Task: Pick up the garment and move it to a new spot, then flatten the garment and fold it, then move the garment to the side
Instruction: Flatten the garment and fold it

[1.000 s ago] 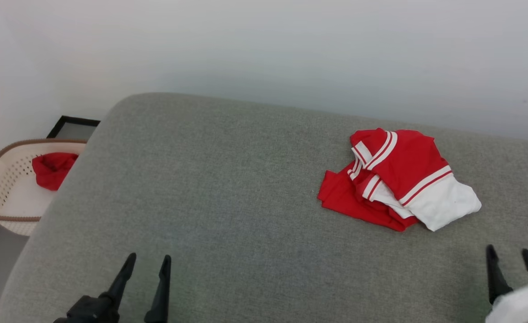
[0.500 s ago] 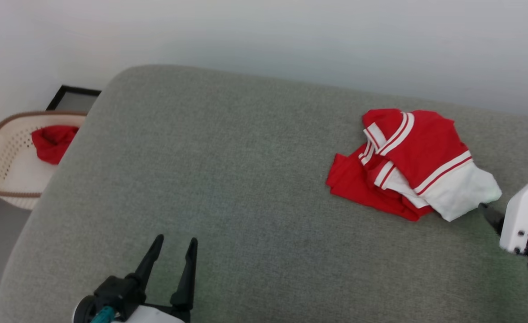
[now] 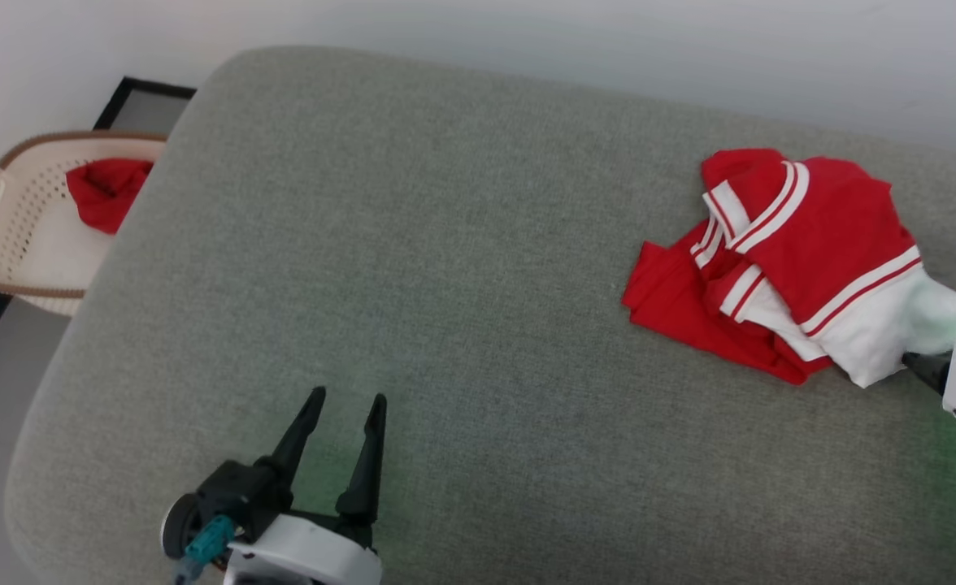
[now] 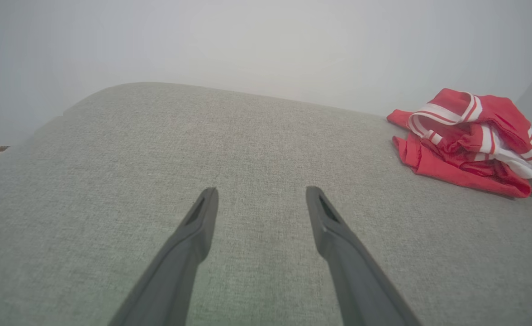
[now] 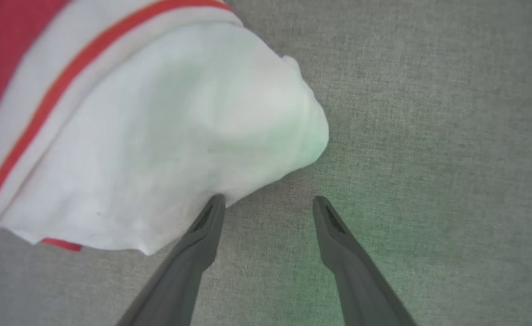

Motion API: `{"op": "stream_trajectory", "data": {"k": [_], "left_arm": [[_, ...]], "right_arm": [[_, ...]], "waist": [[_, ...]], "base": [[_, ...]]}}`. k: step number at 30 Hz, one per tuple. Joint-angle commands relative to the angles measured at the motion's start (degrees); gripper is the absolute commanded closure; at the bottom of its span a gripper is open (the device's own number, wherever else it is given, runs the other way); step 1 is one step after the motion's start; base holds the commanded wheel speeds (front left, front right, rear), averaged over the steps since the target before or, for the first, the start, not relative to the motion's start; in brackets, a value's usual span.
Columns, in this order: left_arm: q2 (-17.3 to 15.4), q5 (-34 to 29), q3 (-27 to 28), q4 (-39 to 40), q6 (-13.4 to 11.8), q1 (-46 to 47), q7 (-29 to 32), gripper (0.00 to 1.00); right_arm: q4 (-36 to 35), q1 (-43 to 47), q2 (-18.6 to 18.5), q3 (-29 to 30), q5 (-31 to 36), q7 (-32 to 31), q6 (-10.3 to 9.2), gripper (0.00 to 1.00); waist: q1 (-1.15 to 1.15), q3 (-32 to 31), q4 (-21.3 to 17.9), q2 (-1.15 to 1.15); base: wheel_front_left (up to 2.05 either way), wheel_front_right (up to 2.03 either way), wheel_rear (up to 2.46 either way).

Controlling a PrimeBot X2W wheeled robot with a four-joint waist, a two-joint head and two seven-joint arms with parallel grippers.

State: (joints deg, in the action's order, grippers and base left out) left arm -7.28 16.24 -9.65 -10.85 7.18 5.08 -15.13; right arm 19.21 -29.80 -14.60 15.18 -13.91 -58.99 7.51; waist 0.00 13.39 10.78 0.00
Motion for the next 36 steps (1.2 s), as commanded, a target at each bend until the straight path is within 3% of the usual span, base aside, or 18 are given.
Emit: {"op": "stream_trajectory", "data": {"k": [1,5,6,7,8,17,24,30,36], "left_arm": [[0.3,-0.3,-0.1,-0.1,0.3,0.9,0.0,0.0],[0.7,-0.1,-1.3,-0.6,0.3,2.5,0.0,0.0],[0.7,0.1,-1.6,-0.7,0.4,2.8,0.0,0.0],[0.7,0.2,-1.8,-0.8,0.4,3.1,0.0,0.0],[0.7,0.2,-2.0,-1.0,0.4,3.3,0.0,0.0],[0.9,0.9,-1.3,-1.5,0.4,2.9,0.0,0.0],[1.0,1.0,-1.4,-1.4,0.4,2.6,0.0,0.0],[1.0,1.1,-1.5,-1.1,0.4,3.3,0.0,0.0],[0.9,1.3,-1.9,-0.7,0.4,4.0,0.0,0.0]], "right_arm": [[0.6,-1.3,0.2,0.3,0.2,0.4,-0.04,0.0],[3.4,-3.0,0.3,0.2,0.5,1.5,-0.04,0.0],[3.9,-3.3,0.3,0.0,0.5,2.2,-0.04,0.34],[4.2,-3.5,0.3,-0.6,0.4,3.0,-0.04,0.76],[4.5,-3.7,0.3,-0.8,0.1,3.8,-0.04,1.0],[1.4,-2.7,-4.9,-5.7,-0.4,9.0,-0.04,1.0],[-6.6,0.3,-12.2,-6.5,2.6,7.2,-0.04,1.0],[-13.7,3.6,-17.7,-2.7,4.7,5.0,-0.05,1.0],[-13.3,6.6,-18.0,7.0,6.8,6.2,-0.05,1.0]], "waist": [[0.0,1.6,0.4,0.0],[0.0,3.0,0.7,0.0],[0.0,3.3,0.8,0.0],[0.0,3.5,0.9,0.0],[0.0,3.6,0.9,0.0],[0.0,3.0,-0.8,0.0],[0.0,2.7,-2.6,0.0],[0.0,3.2,-3.2,0.0],[0.0,4.1,-2.9,0.0]], "base": [[0.0,0.0,0.0],[0.0,0.0,0.0],[0.0,0.0,0.0],[0.0,0.0,0.0],[0.0,0.0,0.0],[0.0,0.0,0.0],[0.0,0.0,0.0],[0.0,0.0,0.0],[0.0,0.0,0.0]]}}
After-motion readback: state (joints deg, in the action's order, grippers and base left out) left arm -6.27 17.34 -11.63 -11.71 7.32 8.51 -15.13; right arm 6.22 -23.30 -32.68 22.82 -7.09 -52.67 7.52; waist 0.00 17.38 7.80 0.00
